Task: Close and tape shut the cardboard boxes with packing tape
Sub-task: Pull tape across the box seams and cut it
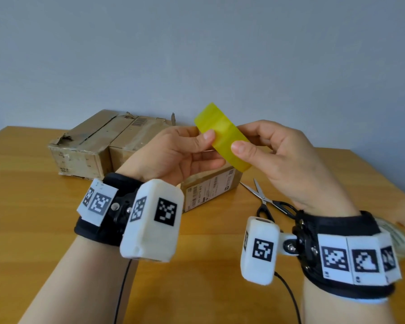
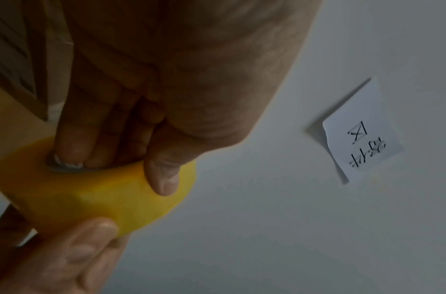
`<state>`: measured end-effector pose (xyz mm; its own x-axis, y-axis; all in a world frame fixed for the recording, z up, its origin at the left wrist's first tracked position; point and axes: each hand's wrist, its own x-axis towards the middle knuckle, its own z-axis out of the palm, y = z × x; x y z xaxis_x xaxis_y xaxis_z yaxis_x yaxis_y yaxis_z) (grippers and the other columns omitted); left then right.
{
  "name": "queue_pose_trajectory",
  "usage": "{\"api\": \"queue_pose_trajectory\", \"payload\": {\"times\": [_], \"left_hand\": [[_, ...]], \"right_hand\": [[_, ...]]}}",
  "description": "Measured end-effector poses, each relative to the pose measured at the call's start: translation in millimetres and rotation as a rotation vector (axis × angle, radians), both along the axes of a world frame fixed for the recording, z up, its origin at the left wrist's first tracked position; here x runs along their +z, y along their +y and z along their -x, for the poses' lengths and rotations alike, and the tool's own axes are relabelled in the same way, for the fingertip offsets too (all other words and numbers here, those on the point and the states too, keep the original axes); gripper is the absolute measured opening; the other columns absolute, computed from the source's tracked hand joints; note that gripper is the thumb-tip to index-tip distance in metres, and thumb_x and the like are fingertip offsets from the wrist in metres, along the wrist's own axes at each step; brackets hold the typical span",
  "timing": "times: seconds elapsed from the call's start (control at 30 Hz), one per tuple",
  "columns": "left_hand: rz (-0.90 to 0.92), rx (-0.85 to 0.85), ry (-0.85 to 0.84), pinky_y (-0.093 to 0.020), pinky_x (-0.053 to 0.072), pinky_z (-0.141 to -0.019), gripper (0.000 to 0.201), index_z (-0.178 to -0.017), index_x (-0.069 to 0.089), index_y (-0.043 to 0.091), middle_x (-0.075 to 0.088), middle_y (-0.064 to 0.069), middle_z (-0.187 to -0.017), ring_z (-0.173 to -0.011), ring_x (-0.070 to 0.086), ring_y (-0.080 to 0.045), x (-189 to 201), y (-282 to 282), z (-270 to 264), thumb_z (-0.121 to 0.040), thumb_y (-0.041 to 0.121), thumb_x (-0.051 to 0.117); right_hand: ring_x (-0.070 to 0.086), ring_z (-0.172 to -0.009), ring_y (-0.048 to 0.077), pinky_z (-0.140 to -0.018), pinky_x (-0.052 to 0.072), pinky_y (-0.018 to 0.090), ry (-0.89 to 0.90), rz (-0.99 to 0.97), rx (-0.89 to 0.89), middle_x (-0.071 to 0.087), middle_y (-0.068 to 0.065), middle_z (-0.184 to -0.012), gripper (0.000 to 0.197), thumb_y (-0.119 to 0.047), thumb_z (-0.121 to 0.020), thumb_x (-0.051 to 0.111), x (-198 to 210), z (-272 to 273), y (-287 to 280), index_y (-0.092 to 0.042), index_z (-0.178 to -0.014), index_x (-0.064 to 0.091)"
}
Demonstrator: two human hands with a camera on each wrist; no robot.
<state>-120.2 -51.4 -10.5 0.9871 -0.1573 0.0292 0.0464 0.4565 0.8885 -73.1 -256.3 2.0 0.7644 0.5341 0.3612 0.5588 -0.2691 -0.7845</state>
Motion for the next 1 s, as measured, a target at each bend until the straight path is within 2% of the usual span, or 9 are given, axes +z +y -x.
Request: {"api": "queue_pose_trajectory", "payload": {"times": [0.13, 0.3, 0.4, 0.5, 0.6, 0.73, 0.87, 0.9, 1.0], "left_hand": [[0.113, 0.029, 0.01, -0.036, 0.056, -0.089, 0.036, -0.114, 0.062, -0.004, 0.068, -0.02, -0.112, -0.106, 0.065, -0.03, 1, 6, 2, -0.088, 0.019, 0.054], [0.141, 0.013, 0.001, -0.04, 0.054, -0.095, 0.036, -0.116, 0.062, -0.003, 0.067, -0.022, -0.117, -0.113, 0.063, -0.033, 0, 8, 3, -0.089, 0.019, 0.054], [0.113, -0.002, -0.002, -0.041, 0.051, -0.097, 0.043, -0.125, 0.055, -0.01, 0.061, -0.026, -0.126, -0.122, 0.056, -0.038, 0, 6, 3, -0.093, 0.018, 0.052], [0.072, -0.013, -0.001, -0.04, 0.049, -0.095, 0.048, -0.128, 0.051, -0.014, 0.06, -0.028, -0.126, -0.123, 0.053, -0.039, 2, 1, 3, -0.093, 0.019, 0.051], [0.049, -0.017, 0.009, -0.039, 0.05, -0.095, 0.047, -0.126, 0.052, -0.014, 0.058, -0.029, -0.129, -0.124, 0.052, -0.041, 3, -1, 3, -0.092, 0.018, 0.052], [0.053, -0.031, 0.025, -0.039, 0.05, -0.094, 0.044, -0.123, 0.055, -0.012, 0.063, -0.025, -0.12, -0.117, 0.057, -0.037, 3, -3, 4, -0.09, 0.017, 0.051], [0.114, -0.064, 0.027, -0.038, 0.052, -0.095, 0.043, -0.124, 0.054, -0.013, 0.064, -0.025, -0.121, -0.111, 0.064, -0.034, 1, -1, 4, -0.092, 0.016, 0.05], [0.123, -0.068, 0.029, -0.038, 0.052, -0.095, 0.042, -0.124, 0.054, -0.012, 0.064, -0.026, -0.121, -0.111, 0.064, -0.034, 1, -1, 4, -0.092, 0.015, 0.049], [0.136, -0.064, 0.04, -0.037, 0.054, -0.094, 0.041, -0.121, 0.056, -0.012, 0.064, -0.026, -0.12, -0.11, 0.065, -0.034, 0, -1, 3, -0.092, 0.015, 0.049]], "right_hand": [[0.066, -0.117, 0.01, -0.1, 0.053, 0.049, 0.006, 0.009, 0.04, 0.073, -0.012, -0.118, 0.031, -0.041, -0.092, 0.069, 0, -1, -2, -0.03, -0.122, 0.071], [0.067, -0.116, 0.011, -0.1, 0.054, 0.049, -0.007, 0.006, 0.048, 0.074, -0.01, -0.116, 0.03, -0.041, -0.092, 0.069, 0, 0, 0, -0.029, -0.12, 0.071], [0.07, -0.106, 0.013, -0.096, 0.056, 0.048, 0.004, -0.01, 0.042, 0.077, -0.007, -0.108, 0.031, -0.05, -0.091, 0.069, 2, 4, 1, -0.028, -0.113, 0.074], [0.072, -0.091, 0.021, -0.088, 0.056, 0.056, 0.003, 0.018, -0.004, 0.076, 0.003, -0.094, 0.043, -0.062, -0.088, 0.063, 3, 7, 5, -0.022, -0.098, 0.076], [0.069, -0.084, 0.028, -0.08, 0.055, 0.059, -0.016, 0.047, -0.039, 0.073, 0.008, -0.085, 0.044, -0.06, -0.093, 0.062, 1, 6, 8, -0.018, -0.089, 0.075], [0.069, -0.083, 0.021, -0.077, 0.057, 0.055, -0.023, 0.071, -0.041, 0.073, 0.002, -0.086, 0.033, -0.055, -0.092, 0.061, 2, 6, 7, -0.024, -0.09, 0.075], [0.067, -0.079, 0.009, -0.069, 0.055, 0.037, -0.06, 0.118, -0.038, 0.072, -0.007, -0.086, 0.025, -0.05, -0.094, 0.06, 5, 9, 5, -0.029, -0.094, 0.075], [0.067, -0.079, 0.008, -0.069, 0.055, 0.036, -0.066, 0.13, -0.04, 0.072, -0.008, -0.087, 0.024, -0.049, -0.096, 0.06, 6, 10, 5, -0.03, -0.095, 0.074], [0.068, -0.084, 0.009, -0.075, 0.058, 0.043, -0.063, 0.154, -0.043, 0.072, -0.008, -0.09, 0.019, -0.044, -0.099, 0.06, 6, 10, 5, -0.031, -0.098, 0.073]]}}
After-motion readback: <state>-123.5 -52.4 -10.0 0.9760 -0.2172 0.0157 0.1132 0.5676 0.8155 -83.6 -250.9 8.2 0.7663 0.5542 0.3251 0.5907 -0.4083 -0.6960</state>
